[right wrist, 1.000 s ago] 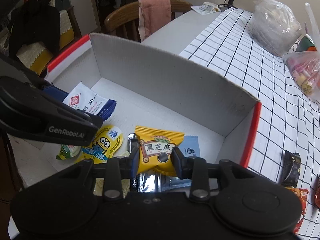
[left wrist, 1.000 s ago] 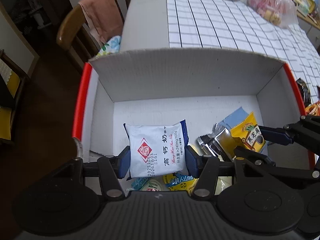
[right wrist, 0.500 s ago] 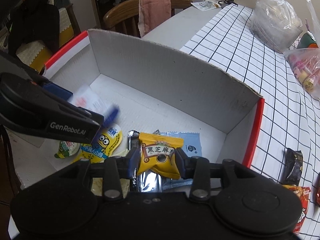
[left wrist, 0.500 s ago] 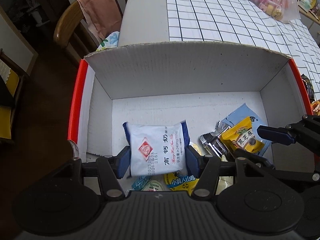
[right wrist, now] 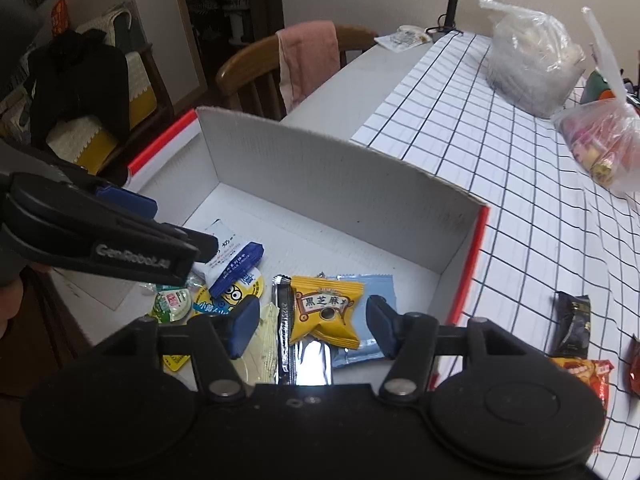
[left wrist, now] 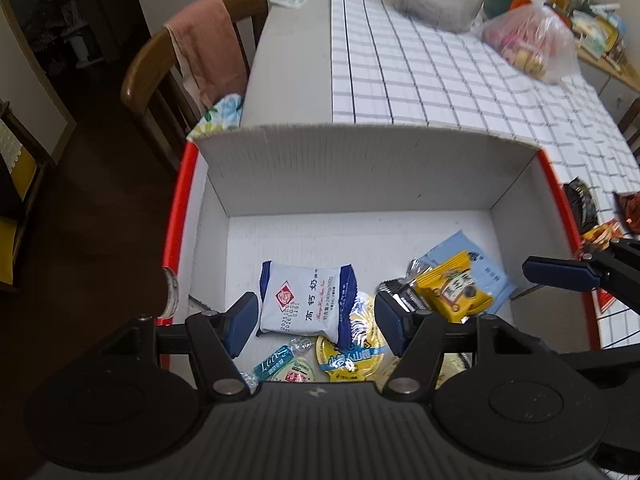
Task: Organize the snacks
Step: 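Withdraw both tools from the box back over the snack pile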
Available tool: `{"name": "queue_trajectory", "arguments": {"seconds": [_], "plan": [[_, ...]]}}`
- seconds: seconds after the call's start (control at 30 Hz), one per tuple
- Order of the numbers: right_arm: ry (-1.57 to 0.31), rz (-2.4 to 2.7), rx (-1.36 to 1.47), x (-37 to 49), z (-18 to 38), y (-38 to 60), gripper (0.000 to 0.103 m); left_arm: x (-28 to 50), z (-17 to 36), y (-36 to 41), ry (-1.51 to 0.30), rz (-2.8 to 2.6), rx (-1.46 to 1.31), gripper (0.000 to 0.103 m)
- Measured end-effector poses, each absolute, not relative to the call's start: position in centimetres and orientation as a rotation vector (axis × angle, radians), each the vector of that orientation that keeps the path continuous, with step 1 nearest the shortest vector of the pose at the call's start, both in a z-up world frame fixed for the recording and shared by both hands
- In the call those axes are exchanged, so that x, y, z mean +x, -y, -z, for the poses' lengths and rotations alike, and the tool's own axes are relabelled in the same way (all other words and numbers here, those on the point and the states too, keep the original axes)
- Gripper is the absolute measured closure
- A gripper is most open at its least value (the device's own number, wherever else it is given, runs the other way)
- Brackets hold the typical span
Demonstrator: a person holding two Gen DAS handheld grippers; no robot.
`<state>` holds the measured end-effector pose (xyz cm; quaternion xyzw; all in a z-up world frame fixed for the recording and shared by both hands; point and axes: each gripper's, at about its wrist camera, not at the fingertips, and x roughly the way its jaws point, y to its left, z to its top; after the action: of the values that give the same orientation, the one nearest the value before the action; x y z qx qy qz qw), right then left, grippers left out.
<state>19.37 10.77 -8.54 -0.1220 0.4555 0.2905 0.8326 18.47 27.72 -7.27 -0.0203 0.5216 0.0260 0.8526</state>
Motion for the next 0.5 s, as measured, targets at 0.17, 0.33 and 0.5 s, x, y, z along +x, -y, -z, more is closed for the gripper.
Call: {"name": "queue_trajectory", "arguments": {"seconds": [0.17, 0.33, 0.5], "plan": [[-0.928, -0.614, -0.215, 18.5, 6.9, -9.3, 0.033, 17.0, 5.5, -27.5, -1.029, -0.045, -0.06, 0.039], [-0.883, -0.615, -0.183, 17.4, 5.0, -7.7, 0.028, 15.3, 3.6, -26.7, -0.958, -0.017, -0.077, 0.036], [-0.826, -0.626, -0.145, 16.2, 3.1, -5.6, 0.018, 13.9, 1.9, -25.2, -0.896, 0.011, -0.078, 0.034]]}}
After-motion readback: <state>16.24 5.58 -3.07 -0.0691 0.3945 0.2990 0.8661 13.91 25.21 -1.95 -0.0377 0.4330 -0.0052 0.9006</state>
